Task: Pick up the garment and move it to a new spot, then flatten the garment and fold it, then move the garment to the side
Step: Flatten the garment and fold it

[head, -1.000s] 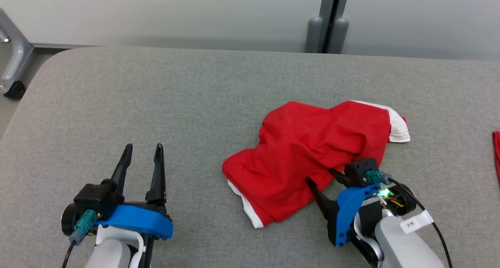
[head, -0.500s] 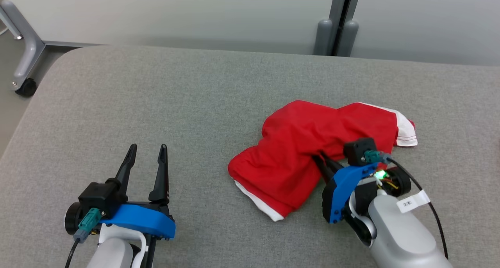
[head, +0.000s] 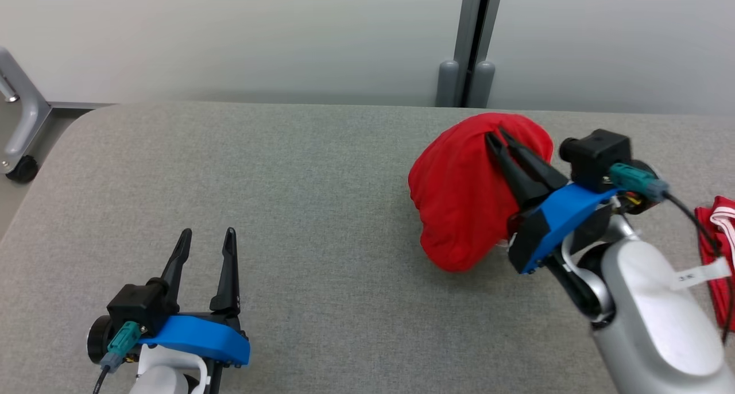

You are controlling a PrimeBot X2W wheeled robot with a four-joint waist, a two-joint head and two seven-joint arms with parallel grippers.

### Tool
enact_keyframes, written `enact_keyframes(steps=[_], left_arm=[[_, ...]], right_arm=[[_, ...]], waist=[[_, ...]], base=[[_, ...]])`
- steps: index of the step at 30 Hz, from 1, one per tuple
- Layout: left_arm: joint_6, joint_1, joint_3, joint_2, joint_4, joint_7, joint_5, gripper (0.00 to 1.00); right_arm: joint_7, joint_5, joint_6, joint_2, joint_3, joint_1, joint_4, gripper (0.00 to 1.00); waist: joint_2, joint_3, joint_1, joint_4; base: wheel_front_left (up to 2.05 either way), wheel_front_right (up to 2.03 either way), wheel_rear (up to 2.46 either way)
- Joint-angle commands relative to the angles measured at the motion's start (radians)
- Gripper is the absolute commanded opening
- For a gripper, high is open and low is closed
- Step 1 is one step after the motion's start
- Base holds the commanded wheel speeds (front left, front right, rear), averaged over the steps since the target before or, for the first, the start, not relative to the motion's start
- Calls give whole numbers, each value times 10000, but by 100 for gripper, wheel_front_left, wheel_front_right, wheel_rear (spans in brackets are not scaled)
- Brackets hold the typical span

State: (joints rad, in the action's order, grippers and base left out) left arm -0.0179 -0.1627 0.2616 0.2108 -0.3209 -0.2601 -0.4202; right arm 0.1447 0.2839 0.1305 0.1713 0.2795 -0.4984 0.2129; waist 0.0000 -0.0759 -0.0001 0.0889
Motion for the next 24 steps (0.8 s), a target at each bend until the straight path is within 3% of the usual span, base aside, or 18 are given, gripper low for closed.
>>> enact_keyframes(steps=[1,8,11,15,16,17,20,24], left_arm=[[29,65,-45,30,50,-40,-30,100],[68,1,11,30,154,-41,-87,100],[77,-83,13,47,173,-42,-105,100],[67,-193,48,31,147,-44,-105,100],[54,-222,65,19,132,-44,-109,100],[38,-253,91,4,111,-45,-111,100],[10,-297,158,-32,65,-48,-102,100],[63,-195,97,10,62,-52,-119,100]], right_arm=[[190,7,5,88,-72,185,-379,0],[2038,-41,4,383,-874,1302,-3138,0],[2496,-59,5,418,-1121,1652,-3146,0],[2611,43,5,475,-976,1952,-1936,0],[2559,44,5,444,-904,2025,-1514,45],[2516,12,4,423,-893,2125,-1048,100],[2009,-180,5,347,-935,2239,-88,100],[930,-285,4,122,-1425,2448,321,100]], waist=[[0,18,1,-33],[0,-98,1,-37],[0,-206,1,-22],[0,-306,1,10],[0,-315,1,24],[0,-318,1,43],[0,-321,1,103],[0,-278,1,54]], base=[[0,0,0],[0,0,0],[0,0,0],[0,0,0],[0,0,0],[0,0,0],[0,0,0],[0,0,0]])
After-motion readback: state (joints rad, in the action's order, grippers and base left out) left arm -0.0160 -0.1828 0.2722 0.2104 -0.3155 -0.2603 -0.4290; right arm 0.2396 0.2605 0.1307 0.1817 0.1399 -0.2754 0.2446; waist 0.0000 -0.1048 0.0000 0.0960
